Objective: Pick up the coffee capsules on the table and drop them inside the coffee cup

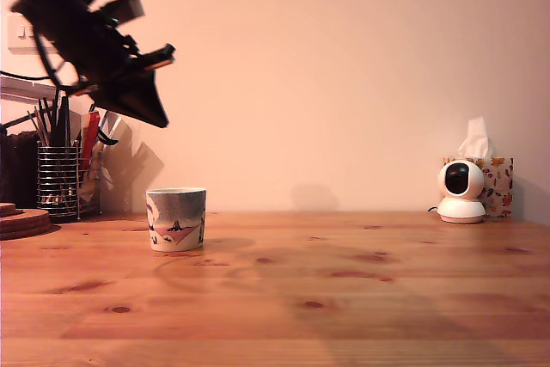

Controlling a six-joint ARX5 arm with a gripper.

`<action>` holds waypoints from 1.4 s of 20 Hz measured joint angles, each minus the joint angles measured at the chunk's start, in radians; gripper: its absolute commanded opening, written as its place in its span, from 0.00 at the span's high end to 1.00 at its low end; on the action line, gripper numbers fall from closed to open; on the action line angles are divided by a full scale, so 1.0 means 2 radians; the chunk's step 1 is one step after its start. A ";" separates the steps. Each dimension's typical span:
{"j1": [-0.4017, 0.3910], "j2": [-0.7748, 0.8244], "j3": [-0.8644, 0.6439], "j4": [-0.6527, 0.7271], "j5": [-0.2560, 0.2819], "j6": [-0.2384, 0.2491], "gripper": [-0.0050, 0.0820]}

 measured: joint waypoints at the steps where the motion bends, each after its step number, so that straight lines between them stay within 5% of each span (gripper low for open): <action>1: 0.000 -0.016 -0.022 0.005 -0.002 -0.007 0.96; 12: 0.026 -0.209 -0.217 0.060 -0.047 -0.045 0.96; 28: 0.045 -0.521 -0.438 0.073 -0.064 -0.076 0.96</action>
